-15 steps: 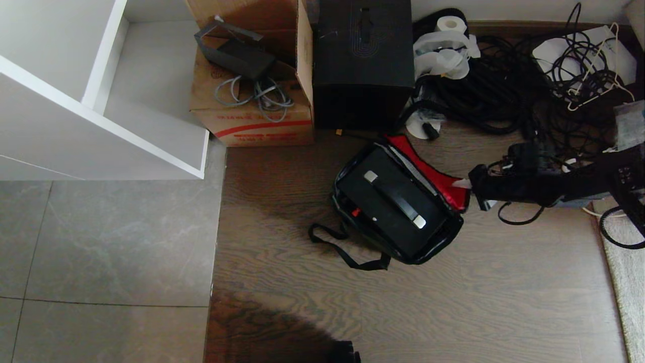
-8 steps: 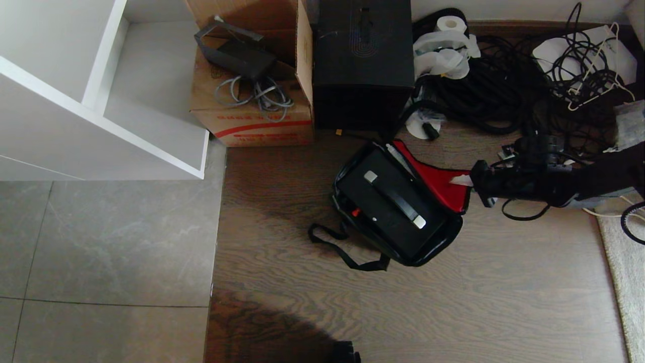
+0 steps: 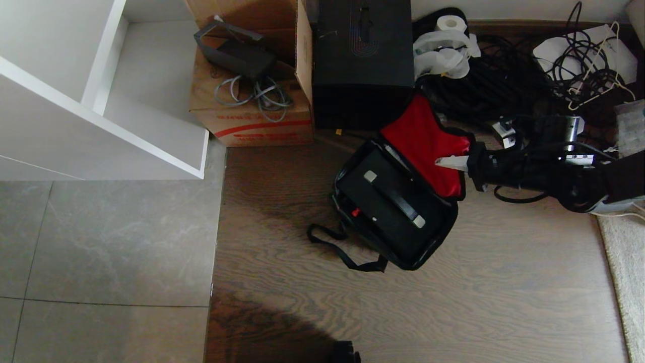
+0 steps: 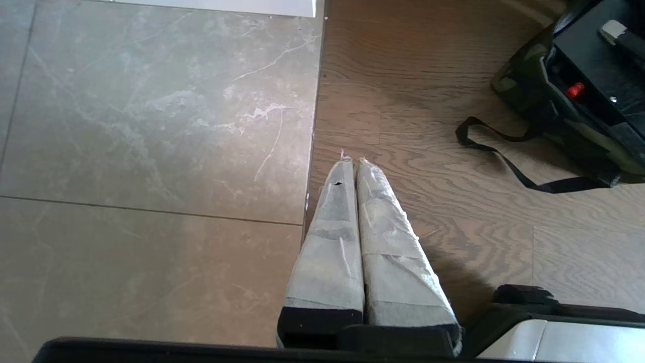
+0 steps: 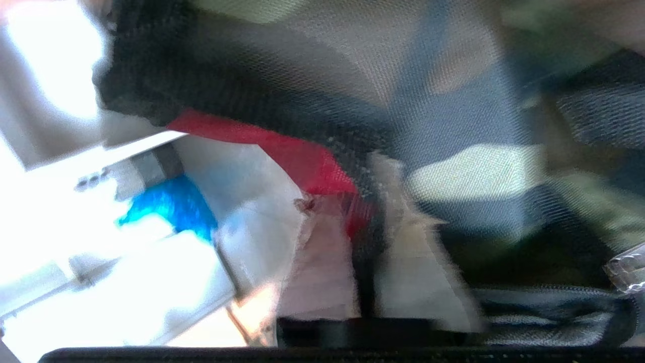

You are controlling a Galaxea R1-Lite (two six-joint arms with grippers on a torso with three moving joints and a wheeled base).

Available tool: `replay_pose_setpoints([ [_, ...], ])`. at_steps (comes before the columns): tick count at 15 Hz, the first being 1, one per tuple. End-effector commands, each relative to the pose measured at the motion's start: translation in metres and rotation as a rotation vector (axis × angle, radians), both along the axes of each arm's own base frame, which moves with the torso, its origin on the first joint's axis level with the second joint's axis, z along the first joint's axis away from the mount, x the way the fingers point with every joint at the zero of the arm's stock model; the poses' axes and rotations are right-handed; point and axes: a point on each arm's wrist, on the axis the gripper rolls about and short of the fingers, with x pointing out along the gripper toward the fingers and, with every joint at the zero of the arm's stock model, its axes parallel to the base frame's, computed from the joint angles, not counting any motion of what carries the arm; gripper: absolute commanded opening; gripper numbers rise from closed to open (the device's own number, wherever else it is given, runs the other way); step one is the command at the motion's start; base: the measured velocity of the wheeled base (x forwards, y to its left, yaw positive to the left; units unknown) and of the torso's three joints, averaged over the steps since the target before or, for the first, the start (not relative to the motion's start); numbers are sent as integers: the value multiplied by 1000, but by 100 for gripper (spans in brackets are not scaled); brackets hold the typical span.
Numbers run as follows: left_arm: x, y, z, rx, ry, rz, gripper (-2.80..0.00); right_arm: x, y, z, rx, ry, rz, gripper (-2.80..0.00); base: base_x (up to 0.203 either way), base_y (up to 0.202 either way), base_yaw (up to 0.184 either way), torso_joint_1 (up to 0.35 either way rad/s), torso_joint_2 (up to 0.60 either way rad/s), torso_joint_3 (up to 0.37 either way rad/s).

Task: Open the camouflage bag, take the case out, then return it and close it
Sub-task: Close the top of the storage box

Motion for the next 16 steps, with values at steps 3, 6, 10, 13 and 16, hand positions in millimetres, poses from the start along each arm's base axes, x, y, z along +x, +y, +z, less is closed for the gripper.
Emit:
replay_pose_setpoints([
  [3,1,0,-3,-1,8,1,-280,-27,14,-2,-70,-46,100,0,0,0,0,0,0,0],
  [6,1,0,-3,-1,8,1,-280,-39,17,-14,-91,-20,141,0,0,0,0,0,0,0],
  [10,1,0,-3,-1,8,1,-280,-81,29,-39,-126,66,223,0,0,0,0,0,0,0],
  [13,1,0,-3,-1,8,1,-280,-112,37,-54,-148,125,278,0,0,0,0,0,0,0],
  [16,1,0,-3,-1,8,2,-280,-141,39,-44,-154,159,312,0,0,0,0,0,0,0],
])
